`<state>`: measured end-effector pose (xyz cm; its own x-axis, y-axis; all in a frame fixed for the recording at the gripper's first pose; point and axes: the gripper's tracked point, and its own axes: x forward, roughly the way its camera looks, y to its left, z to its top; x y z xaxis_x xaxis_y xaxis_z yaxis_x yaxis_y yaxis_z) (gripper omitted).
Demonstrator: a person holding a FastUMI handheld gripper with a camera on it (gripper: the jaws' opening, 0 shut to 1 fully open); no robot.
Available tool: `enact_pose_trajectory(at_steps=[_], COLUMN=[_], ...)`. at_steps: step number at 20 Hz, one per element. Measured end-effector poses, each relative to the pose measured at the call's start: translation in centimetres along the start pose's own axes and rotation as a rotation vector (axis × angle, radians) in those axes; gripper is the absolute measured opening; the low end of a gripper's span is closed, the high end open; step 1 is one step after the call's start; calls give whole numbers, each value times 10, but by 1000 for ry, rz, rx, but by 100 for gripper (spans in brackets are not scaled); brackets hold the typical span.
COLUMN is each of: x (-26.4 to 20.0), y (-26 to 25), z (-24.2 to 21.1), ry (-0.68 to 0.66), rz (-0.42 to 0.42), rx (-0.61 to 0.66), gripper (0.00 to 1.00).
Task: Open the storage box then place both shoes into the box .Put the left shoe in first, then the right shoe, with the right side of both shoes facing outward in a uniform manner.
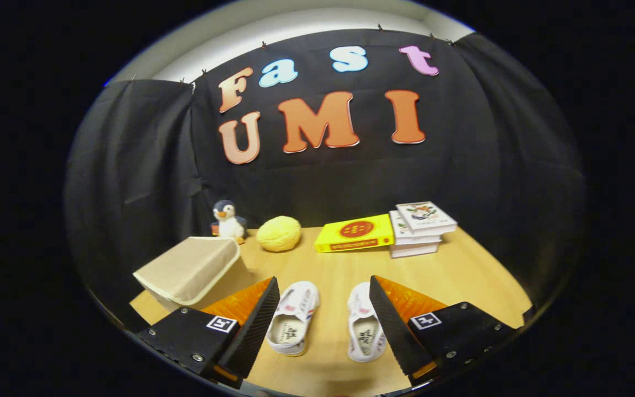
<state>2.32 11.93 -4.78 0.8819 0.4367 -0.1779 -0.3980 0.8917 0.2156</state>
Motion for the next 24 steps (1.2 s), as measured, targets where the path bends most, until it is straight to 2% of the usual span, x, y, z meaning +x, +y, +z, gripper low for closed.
enact_pose_trajectory(at_steps=[2,5,15,24], x=[13,35,96,120], y=[27,59,158,190], z=[-12,-26,-55,-75], ry=[60,149,397,577], rz=[118,241,589,732], rx=[124,315,616,805], gripper=[98,98,98,98])
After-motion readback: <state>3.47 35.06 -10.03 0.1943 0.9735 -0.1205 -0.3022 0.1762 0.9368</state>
